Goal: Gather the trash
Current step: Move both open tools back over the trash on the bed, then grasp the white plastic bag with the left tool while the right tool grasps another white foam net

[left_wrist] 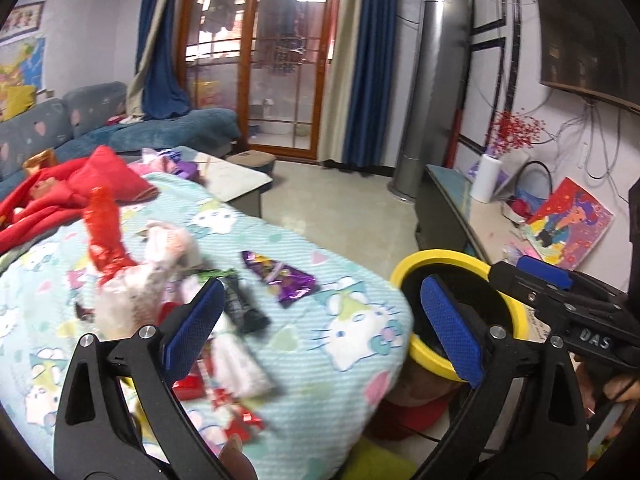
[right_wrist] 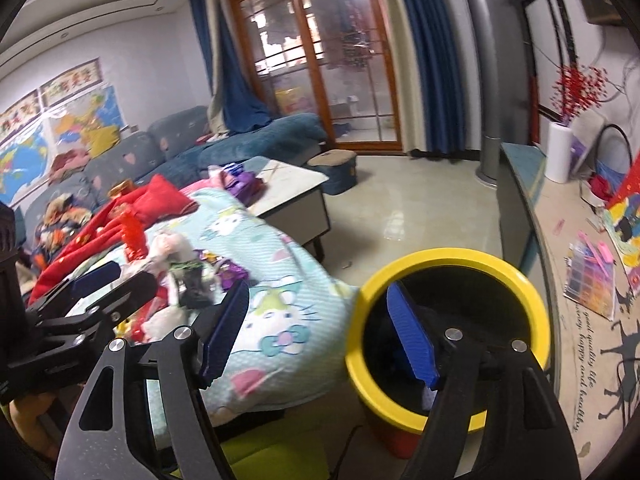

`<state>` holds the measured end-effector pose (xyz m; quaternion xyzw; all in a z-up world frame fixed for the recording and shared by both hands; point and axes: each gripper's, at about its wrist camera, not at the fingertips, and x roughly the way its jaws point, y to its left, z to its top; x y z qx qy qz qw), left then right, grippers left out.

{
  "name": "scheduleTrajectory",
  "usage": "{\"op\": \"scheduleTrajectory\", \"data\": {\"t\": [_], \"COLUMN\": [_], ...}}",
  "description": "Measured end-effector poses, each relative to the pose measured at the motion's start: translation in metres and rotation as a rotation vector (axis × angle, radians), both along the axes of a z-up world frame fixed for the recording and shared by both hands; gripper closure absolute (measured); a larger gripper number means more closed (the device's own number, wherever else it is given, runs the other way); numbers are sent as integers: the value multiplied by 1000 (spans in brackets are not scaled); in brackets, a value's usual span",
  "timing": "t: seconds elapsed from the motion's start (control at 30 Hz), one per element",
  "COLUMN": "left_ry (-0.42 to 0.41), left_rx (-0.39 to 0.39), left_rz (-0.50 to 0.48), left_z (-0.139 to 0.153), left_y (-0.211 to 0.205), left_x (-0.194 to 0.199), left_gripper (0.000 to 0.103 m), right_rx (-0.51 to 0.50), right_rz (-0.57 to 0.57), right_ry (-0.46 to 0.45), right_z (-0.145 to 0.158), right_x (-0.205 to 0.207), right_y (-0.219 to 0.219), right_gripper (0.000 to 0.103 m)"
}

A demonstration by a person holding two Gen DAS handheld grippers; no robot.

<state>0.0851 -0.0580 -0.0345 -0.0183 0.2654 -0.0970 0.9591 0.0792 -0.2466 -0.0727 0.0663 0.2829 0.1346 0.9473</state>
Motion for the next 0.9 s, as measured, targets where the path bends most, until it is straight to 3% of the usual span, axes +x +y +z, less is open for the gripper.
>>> {"op": "scheduleTrajectory", "data": {"t": [0.7, 0.9], "left_ry": [-8, 5], "left_rx": [-44, -77], "left_rz": [250, 315], "left_z": [5, 1], "left_y": [104, 138], "left_x": [-3, 2], "left_gripper": [13, 13], "right_rx": [-39, -41], "right_rz": [256, 318], "right_ry": [34, 99], "right_z": [-3, -16], "right_x": [0, 14], "right_y": [108, 135], "right_gripper": [33, 33]}}
